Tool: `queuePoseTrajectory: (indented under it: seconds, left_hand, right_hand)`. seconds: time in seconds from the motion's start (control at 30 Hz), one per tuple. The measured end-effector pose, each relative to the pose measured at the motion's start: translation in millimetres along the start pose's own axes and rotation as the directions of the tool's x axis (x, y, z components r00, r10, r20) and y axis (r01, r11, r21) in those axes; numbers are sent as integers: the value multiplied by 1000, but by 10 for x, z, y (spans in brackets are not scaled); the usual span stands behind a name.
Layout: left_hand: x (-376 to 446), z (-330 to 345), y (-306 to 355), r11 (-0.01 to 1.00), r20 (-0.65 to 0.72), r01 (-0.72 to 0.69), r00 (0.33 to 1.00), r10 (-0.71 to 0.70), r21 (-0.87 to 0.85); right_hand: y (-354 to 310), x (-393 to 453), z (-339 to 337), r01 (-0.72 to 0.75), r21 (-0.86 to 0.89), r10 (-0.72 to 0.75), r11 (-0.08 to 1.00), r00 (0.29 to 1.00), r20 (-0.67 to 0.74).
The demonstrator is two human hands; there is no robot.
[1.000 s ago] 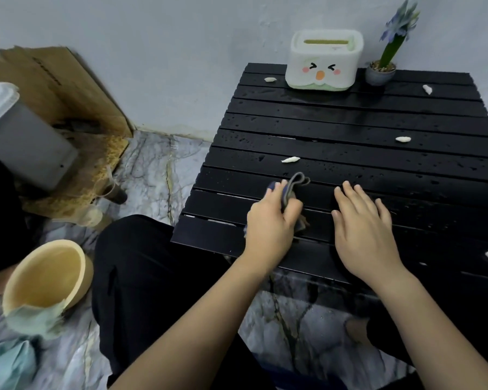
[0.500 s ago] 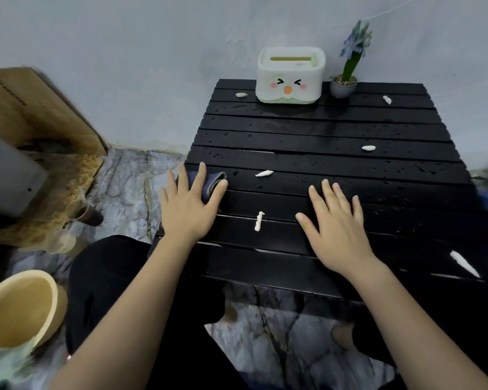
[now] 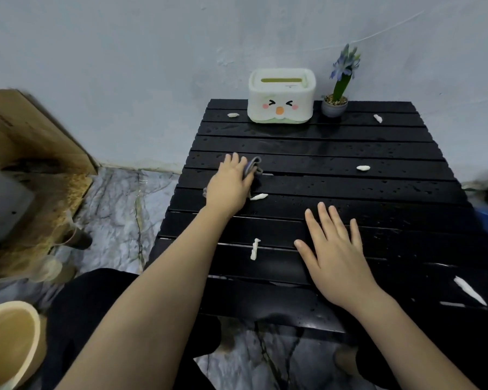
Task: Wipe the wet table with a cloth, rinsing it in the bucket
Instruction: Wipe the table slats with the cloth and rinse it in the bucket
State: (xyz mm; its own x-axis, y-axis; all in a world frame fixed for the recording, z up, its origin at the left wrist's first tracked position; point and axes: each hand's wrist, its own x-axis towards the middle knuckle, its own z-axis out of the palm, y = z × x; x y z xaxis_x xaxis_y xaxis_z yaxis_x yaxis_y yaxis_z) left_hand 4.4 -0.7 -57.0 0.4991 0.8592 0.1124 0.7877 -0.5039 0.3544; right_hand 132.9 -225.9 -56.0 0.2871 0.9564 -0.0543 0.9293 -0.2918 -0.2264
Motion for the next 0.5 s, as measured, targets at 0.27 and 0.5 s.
queuePoseTrajectory:
  seconds: [0.27, 0.5]
  left_hand:
    - [67, -190, 99, 700, -112, 69, 971, -210, -711]
    - [755, -35, -1018, 958, -158, 276, 945, -286, -83]
  right_hand:
    - [27, 58, -9, -14, 42, 15, 999, 1000, -25]
    - [48, 116, 5, -17, 38, 17, 999, 1000, -16]
